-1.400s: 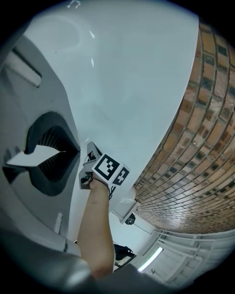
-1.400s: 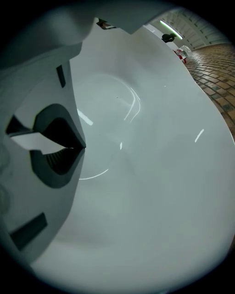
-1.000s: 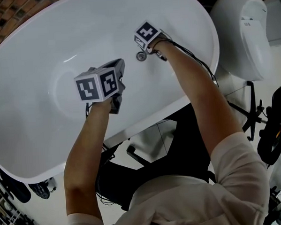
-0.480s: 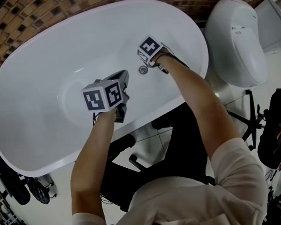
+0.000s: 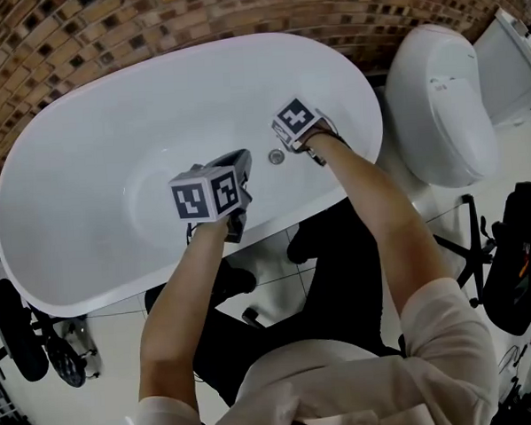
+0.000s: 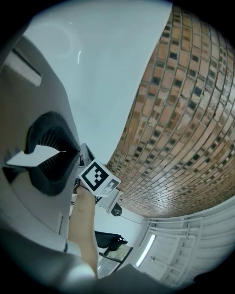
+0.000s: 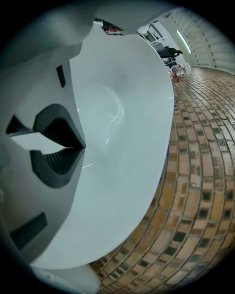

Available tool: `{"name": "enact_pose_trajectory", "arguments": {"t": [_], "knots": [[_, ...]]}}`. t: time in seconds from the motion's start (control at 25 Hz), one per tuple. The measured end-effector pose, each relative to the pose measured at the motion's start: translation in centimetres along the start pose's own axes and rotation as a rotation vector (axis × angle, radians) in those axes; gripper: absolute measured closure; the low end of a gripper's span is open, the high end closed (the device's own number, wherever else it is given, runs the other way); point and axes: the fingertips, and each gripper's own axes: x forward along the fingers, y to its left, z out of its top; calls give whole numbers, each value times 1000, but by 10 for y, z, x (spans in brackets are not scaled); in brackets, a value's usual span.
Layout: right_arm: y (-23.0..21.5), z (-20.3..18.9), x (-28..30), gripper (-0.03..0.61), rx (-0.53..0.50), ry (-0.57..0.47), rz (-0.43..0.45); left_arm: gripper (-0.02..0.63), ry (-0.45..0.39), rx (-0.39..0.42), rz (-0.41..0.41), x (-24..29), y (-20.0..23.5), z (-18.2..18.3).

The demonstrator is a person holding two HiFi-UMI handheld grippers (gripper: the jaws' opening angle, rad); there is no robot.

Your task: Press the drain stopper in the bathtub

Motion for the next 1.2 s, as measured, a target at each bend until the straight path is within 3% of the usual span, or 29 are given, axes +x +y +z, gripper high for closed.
{"name": "enact_pose_trajectory", "arguments": {"t": [0.6, 0.84, 1.2], "knots": [[-14, 13, -95, 566, -41, -204, -127, 609, -77, 64, 7, -38, -37, 5], [-2, 17, -129, 566, -50, -279, -117, 609, -130, 88, 9, -57, -52, 7], [19, 20, -185, 566, -100, -403, -149, 609, -232, 188, 5, -101, -85, 25]]}}
